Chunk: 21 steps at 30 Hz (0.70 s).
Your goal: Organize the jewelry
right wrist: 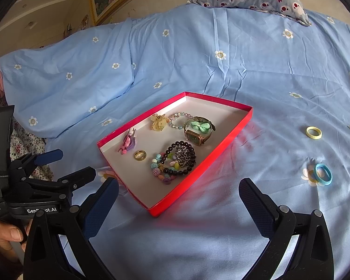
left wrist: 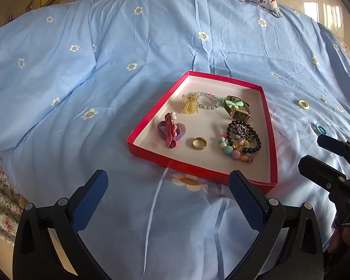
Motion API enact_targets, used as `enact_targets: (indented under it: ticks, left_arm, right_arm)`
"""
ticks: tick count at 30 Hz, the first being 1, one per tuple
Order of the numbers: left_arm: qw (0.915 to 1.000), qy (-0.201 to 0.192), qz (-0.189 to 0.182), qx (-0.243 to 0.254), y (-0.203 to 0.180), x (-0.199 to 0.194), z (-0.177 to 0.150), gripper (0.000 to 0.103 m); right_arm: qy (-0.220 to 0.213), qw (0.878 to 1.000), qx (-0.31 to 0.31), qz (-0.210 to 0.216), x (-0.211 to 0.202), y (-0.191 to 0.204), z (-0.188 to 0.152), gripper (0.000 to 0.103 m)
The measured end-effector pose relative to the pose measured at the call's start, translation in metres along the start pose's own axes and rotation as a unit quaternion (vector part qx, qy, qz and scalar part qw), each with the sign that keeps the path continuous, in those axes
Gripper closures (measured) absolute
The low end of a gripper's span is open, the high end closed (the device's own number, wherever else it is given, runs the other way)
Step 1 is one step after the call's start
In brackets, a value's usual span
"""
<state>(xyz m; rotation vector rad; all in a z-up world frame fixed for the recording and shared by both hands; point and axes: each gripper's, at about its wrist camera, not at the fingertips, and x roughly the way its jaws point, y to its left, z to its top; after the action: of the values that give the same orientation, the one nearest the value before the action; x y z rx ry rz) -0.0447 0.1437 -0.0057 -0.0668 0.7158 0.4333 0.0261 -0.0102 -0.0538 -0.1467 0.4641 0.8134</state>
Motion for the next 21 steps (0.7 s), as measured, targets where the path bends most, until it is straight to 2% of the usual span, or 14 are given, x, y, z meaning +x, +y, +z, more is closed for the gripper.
enact_targets:
  ticks: [21]
  left_arm:
    - [0.9999,0.010,-0.001,0.002,0.0006,0.0090,0.0028,0.000]
  right_arm:
    - [0.010,1.000,0.010,0.003,0.0051,-0.0065,-0.0015,0.000]
